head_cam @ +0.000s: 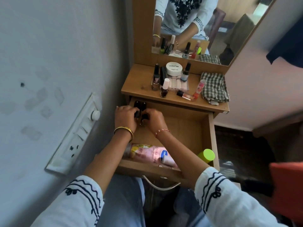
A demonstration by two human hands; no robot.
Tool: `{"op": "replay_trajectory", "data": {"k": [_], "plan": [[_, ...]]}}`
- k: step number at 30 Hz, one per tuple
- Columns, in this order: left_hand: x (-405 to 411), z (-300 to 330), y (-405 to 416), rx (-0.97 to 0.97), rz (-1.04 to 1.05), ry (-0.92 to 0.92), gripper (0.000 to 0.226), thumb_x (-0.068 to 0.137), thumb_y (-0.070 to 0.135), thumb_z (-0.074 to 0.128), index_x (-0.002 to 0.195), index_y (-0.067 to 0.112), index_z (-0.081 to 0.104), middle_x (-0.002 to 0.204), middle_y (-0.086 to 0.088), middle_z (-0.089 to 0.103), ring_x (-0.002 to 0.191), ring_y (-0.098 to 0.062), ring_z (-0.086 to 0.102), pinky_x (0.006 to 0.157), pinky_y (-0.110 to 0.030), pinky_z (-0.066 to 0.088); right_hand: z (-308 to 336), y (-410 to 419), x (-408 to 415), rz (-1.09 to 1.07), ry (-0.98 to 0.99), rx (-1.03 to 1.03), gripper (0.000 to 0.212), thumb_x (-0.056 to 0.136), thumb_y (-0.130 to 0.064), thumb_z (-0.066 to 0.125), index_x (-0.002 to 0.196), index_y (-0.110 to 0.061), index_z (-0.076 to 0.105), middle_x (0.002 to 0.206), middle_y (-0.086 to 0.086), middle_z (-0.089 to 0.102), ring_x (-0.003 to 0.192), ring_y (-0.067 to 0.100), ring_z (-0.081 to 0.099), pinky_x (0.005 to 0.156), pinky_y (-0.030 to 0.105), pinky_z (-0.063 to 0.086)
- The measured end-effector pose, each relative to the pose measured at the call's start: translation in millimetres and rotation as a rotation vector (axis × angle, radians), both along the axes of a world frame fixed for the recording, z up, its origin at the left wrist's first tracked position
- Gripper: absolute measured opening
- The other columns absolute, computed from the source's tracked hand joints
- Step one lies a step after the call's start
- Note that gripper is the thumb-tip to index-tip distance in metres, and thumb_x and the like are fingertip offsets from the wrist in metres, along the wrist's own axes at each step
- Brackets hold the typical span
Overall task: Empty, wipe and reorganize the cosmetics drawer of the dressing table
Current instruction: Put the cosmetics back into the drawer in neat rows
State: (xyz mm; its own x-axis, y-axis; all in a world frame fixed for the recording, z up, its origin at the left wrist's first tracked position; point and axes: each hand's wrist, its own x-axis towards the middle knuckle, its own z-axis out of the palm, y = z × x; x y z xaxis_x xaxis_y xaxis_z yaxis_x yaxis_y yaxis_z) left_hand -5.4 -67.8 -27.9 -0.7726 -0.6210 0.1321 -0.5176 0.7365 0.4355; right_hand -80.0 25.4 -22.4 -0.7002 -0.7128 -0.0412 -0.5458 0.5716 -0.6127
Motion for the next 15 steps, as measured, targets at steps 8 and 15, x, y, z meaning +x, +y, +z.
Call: {"op": "replay_trajectory", "data": {"k": [8, 15], "plan": [[-2.4, -6.0, -4.8, 0.097, 0.049, 0.014, 0.032, 0.082, 0.004, 0.057, 0.112, 0.014, 0.063, 0.126, -0.015, 0.046, 0.113, -0.035, 0.046, 0.094, -0.039, 0.042, -5.9, -4.8, 2.4, -0.009, 0.016, -0.023, 0.034, 0.082, -0.002, 0.061, 0.115, -0.006, 0.059, 0.118, 0.015, 0.059, 0.110, 0.028, 0.056, 0.090, 0.029, 0.043], [-6.6, -8.4, -1.8, 0.169, 0.143, 0.035, 0.026, 0.092, 0.021, 0.045, 0.116, 0.014, 0.055, 0.127, -0.007, 0.048, 0.109, -0.032, 0.050, 0.092, -0.035, 0.042, -4.3, -10.7, -0.9, -0.032, 0.007, -0.066, 0.033, 0.084, 0.000, 0.059, 0.116, -0.006, 0.058, 0.119, 0.014, 0.060, 0.111, 0.027, 0.057, 0.095, 0.033, 0.048]]}}
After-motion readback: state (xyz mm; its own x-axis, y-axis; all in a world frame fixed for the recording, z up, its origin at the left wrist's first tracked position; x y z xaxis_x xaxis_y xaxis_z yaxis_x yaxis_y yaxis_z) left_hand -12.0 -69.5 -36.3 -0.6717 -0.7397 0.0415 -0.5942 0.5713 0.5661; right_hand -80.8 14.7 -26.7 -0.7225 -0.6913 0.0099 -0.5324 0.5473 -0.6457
